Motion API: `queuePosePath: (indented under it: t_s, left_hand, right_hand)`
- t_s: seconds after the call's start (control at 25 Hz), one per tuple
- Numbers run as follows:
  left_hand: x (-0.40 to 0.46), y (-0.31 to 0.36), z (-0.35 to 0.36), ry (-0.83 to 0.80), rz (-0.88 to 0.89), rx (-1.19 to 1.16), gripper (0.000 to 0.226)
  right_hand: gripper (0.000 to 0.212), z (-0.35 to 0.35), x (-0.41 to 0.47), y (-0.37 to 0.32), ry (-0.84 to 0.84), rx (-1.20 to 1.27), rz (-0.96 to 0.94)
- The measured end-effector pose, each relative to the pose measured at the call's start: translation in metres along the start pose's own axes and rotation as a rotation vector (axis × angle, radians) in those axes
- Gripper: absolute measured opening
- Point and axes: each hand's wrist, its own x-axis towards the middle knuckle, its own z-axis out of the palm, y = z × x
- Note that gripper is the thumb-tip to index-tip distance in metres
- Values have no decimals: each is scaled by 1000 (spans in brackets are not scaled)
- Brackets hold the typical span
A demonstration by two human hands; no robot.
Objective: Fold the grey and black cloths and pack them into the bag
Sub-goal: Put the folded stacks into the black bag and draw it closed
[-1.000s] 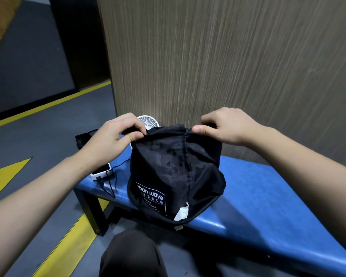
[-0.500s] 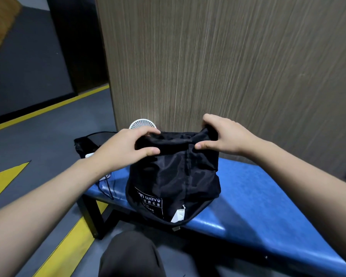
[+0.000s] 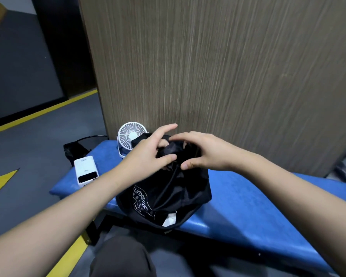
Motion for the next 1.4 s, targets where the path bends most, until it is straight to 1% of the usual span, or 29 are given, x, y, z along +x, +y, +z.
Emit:
queuePosePath:
  t_s: [0.08, 0.28, 0.32, 0.4, 0.48, 0.56, 0.64, 0.72, 0.8, 0.84, 0.92, 0.96, 1.0, 1.04, 1.08, 1.12, 1.16, 1.2, 1.28, 1.32, 1.4]
  left_hand:
    - [2, 5, 10, -18, -7, -122, 74]
    - [9, 25, 32, -153, -9, -398, 72]
    - [12, 29, 37, -164, -20, -418, 72]
    - [20, 41, 47, -163, -33, -442, 73]
    - [29, 55, 60, -160, -45, -483, 73]
    - [37, 66, 75, -180, -69, -510, 76]
    - [44, 79, 93, -230, -78, -553, 82]
    - [51, 95, 111, -295, -32, -548, 85]
    - [59, 109, 123, -331, 70, -402, 80]
    - [63, 113, 124, -303, 126, -265, 73]
    - [74, 119, 117, -172, 258, 56, 58]
    - [79, 118, 111, -109, 305, 205, 57]
    - [85, 113, 105, -64, 318, 337, 64]
    - [92, 105, 101, -41, 292, 439, 81]
    - [98, 96, 97, -52, 239, 512, 102]
    - [102, 88, 95, -101, 171, 567, 121]
    - [105, 80, 94, -166, 104, 604, 134]
    - [107, 74, 94, -228, 49, 619, 140]
    - [108, 68, 96, -279, -16, 600, 138]
    - [108, 66, 98, -253, -17, 603, 131]
    - [108, 61, 98, -166, 25, 633, 107]
  right_hand:
    - [66, 2, -3, 2, 12, 16, 0]
    - [28, -21, -17, 17, 80, -36, -1]
    - [27, -28, -22, 21, 94, -55, -4]
    - [37, -40, -32, 30, 147, -103, -48]
    - [40, -52, -42, 38, 216, -222, -131]
    - [28, -63, -54, 49, 256, -411, -208]
    - [16, -77, -69, 66, 275, -571, -207]
    - [10, -89, -84, 81, 296, -638, -186]
    - [8, -99, -97, 94, 323, -661, -177]
    - [7, -101, -102, 99, 331, -659, -171]
    - [7, -103, -112, 105, 342, -647, -153]
    - [9, -101, -117, 107, 351, -642, -147]
    - [13, -99, -120, 108, 364, -637, -148]
    - [15, -97, -123, 109, 372, -629, -143]
    - [14, -95, -125, 108, 379, -622, -143]
    - [13, -93, -126, 108, 380, -617, -144]
    - [12, -91, -127, 108, 384, -616, -156]
    - [11, -90, -128, 109, 389, -618, -165]
    - [11, -87, -130, 112, 393, -623, -177]
    - [11, -84, -131, 113, 392, -625, -177]
    - [15, -80, -134, 115, 372, -624, -156]
